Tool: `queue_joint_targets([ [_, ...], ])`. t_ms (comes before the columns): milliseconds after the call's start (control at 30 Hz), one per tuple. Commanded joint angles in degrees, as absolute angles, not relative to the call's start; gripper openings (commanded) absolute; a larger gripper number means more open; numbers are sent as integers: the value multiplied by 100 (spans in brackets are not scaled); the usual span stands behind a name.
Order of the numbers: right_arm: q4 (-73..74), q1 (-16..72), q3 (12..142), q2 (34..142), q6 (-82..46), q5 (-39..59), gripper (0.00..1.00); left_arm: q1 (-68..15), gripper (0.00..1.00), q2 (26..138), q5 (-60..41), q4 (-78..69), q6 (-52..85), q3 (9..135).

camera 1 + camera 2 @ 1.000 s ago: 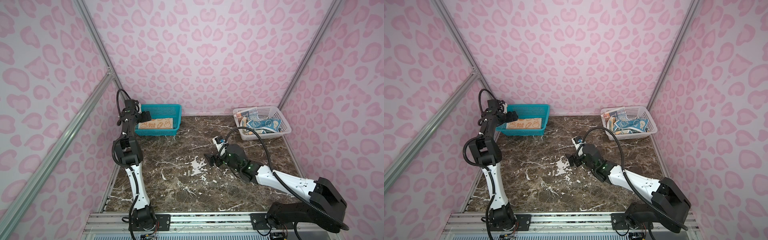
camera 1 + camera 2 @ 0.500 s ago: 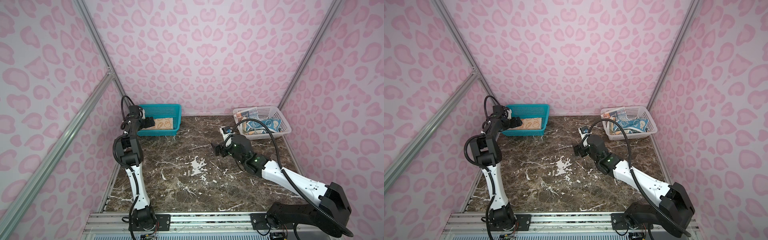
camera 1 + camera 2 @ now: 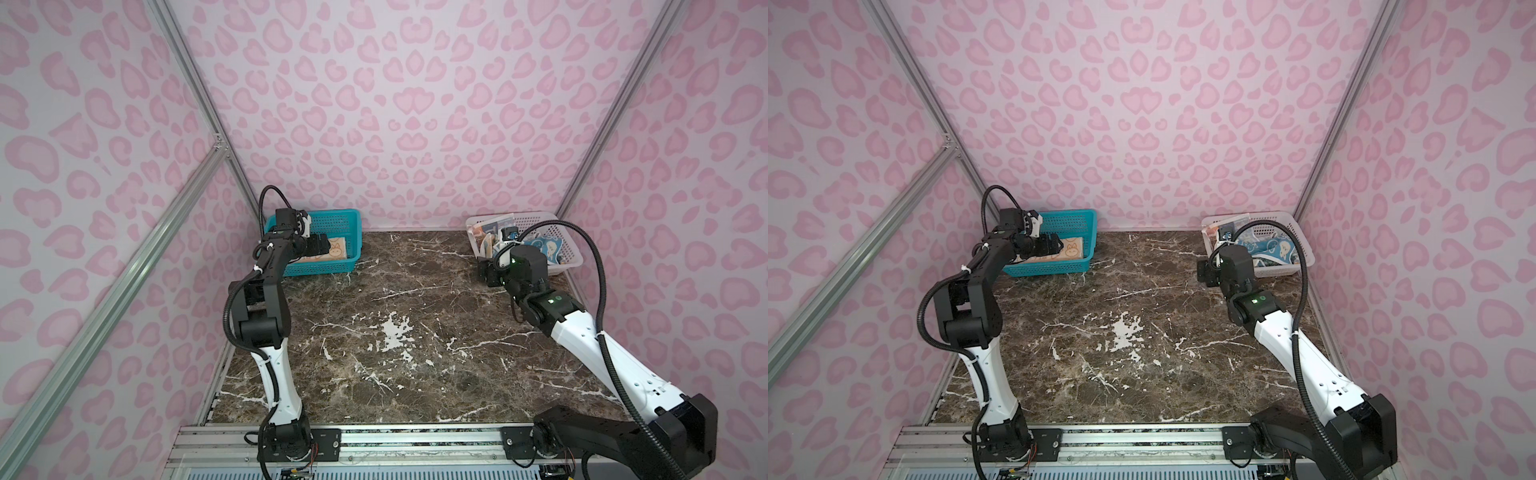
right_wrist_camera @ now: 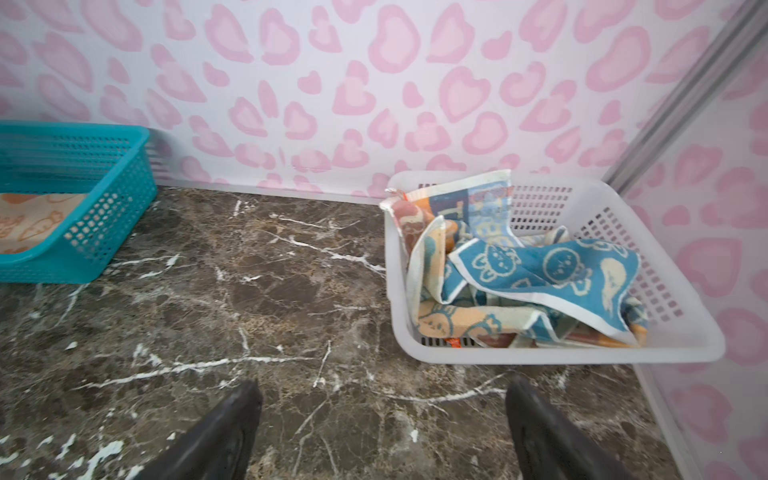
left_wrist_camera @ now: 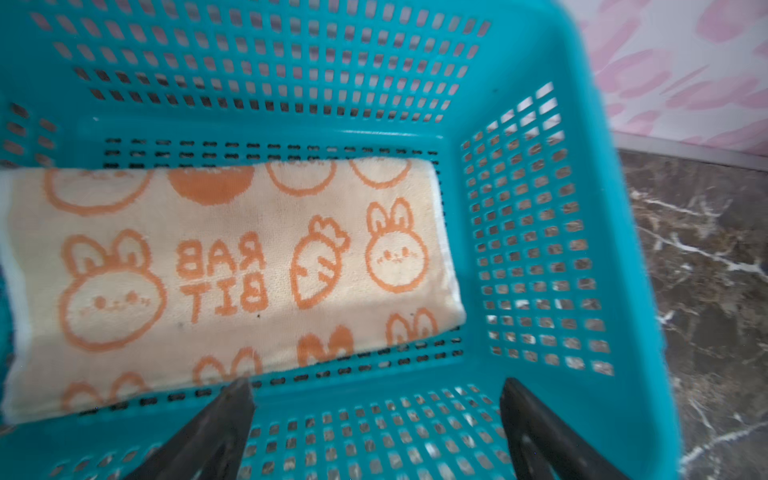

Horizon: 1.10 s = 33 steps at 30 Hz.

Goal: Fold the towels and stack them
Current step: 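Move the right gripper to the white basket while left gripper withdraws, then grasp the blue bunny towel in the white basket with the right gripper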

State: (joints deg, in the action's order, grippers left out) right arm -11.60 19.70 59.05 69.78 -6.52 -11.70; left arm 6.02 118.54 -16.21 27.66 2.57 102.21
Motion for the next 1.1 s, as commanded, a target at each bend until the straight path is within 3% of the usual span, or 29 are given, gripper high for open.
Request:
queue_joint_targets([
  [0,-1492,1660,5924,7093,-791,-1235,94,539,94,9653,-1821,2368,213,9965],
  [567,-1541,216,6524,8495,-1169,-1410,91,-78,94,7374,-2032,1906,26,7465],
  [1067,-2082,-536,8251,10523,-1385,-1464,86,-662,93,5970,-1967,1536,585,5321],
])
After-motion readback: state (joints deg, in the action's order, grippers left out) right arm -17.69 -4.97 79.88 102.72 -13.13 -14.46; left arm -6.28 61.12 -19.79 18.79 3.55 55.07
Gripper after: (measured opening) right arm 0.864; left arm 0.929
